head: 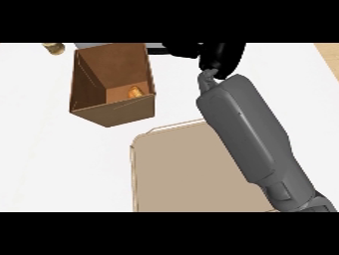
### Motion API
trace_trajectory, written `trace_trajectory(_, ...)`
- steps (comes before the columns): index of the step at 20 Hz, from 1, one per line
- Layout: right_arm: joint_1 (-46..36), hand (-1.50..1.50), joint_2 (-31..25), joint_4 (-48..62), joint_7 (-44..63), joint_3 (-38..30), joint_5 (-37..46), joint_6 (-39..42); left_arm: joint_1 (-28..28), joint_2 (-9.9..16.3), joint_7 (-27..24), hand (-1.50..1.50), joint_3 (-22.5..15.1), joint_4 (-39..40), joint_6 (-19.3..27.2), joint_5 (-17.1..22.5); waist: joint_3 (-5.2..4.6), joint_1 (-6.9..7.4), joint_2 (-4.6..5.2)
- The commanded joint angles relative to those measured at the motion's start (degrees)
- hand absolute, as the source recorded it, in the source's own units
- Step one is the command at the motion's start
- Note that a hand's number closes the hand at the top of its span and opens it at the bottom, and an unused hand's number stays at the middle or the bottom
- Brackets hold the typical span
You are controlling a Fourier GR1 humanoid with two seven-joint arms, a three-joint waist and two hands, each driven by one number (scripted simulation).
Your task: Pick the croissant from the tray and place it in the cardboard box
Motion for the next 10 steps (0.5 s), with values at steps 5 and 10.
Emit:
trace_trajectory(5, 6.75, -1.50, 0.16, -4.23, -0.26, 1.78, -0.95, -1.87, -13.06, -3.05, -5.43, 0.00, 2.14, -8.51, 1.12, 2.89, -1.14, -5.44, -1.24)
trace_trajectory(10, 11.55, -1.50, 0.16, -7.80, -1.61, 4.06, -2.81, 1.85, -10.48, -4.15, -5.59, 0.00, 2.33, -8.40, 1.55, 2.76, -1.15, -7.57, -1.73)
